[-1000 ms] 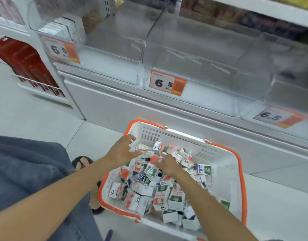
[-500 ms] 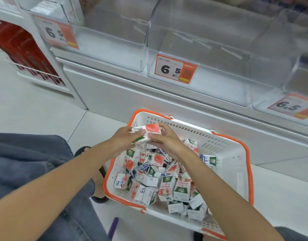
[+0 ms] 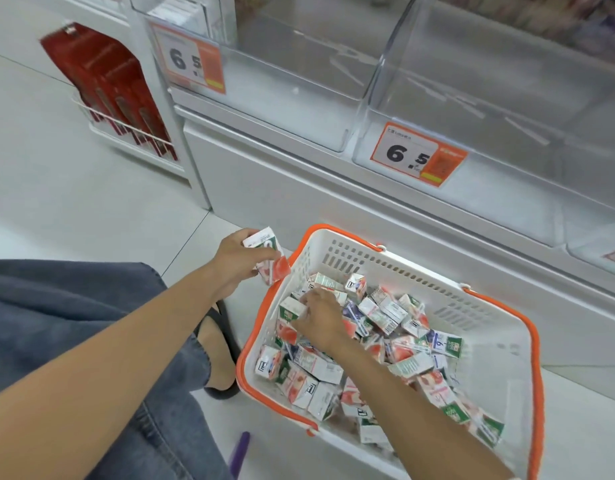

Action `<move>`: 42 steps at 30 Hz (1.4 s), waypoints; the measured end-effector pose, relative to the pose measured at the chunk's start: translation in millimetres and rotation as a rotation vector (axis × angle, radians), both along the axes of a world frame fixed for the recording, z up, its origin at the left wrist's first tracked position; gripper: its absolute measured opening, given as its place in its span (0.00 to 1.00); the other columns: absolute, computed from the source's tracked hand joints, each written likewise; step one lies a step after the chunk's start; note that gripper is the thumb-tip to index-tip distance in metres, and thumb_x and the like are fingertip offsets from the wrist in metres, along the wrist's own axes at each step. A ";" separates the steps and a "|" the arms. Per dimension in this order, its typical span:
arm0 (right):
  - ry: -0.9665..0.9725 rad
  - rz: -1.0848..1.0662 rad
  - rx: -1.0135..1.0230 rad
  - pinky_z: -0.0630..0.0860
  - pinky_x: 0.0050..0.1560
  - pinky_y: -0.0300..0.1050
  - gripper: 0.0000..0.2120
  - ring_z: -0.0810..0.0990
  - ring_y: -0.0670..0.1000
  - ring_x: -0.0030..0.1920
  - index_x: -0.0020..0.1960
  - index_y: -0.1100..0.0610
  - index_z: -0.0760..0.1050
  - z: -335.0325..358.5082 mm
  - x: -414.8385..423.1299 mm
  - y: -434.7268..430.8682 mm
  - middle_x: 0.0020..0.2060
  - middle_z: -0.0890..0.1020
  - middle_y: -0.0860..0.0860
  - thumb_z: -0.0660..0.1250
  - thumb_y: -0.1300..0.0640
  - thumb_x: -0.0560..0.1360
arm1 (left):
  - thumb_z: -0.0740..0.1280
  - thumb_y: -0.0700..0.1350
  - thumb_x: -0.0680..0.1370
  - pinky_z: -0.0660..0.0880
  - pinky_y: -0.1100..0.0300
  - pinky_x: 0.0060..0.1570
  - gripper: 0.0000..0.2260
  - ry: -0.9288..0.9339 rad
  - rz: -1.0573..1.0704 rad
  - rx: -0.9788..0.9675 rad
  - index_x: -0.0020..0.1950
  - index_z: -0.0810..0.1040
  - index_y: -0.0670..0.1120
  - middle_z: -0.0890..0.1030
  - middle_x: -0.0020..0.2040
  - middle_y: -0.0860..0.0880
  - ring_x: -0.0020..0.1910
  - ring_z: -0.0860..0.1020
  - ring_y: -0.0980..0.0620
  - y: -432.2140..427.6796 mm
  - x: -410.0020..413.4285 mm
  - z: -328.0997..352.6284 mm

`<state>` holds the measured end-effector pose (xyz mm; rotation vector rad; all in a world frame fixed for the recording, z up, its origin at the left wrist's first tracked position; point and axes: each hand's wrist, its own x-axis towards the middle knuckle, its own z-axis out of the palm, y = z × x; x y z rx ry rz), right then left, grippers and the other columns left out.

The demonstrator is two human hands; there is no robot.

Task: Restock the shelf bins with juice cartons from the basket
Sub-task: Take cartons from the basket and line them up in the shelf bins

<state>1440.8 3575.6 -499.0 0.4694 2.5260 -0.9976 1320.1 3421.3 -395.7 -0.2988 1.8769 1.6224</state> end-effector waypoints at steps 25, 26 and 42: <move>0.167 0.051 -0.687 0.77 0.61 0.44 0.33 0.81 0.50 0.58 0.75 0.54 0.61 241.4 -78.6 40.6 0.60 0.79 0.54 0.70 0.64 0.74 | 0.77 0.32 0.67 0.80 0.48 0.53 0.39 0.074 -0.382 0.344 0.71 0.63 0.52 0.79 0.58 0.44 0.54 0.82 0.46 17.5 -11.1 103.9; 0.178 0.075 -0.655 0.77 0.59 0.42 0.31 0.82 0.49 0.55 0.73 0.58 0.63 252.4 -84.5 37.1 0.57 0.81 0.55 0.71 0.65 0.74 | 0.77 0.32 0.66 0.80 0.49 0.53 0.40 0.105 -0.373 0.346 0.71 0.63 0.52 0.78 0.59 0.44 0.54 0.82 0.46 15.6 -17.6 113.5; 0.720 -0.302 -0.390 0.73 0.35 0.27 0.28 0.80 0.39 0.40 0.58 0.56 0.72 313.8 -304.4 12.9 0.47 0.82 0.47 0.80 0.60 0.63 | 0.65 0.79 0.55 0.50 0.48 0.75 0.59 1.209 -0.466 -0.765 0.79 0.53 0.52 0.56 0.78 0.46 0.77 0.54 0.48 -55.2 -224.9 169.1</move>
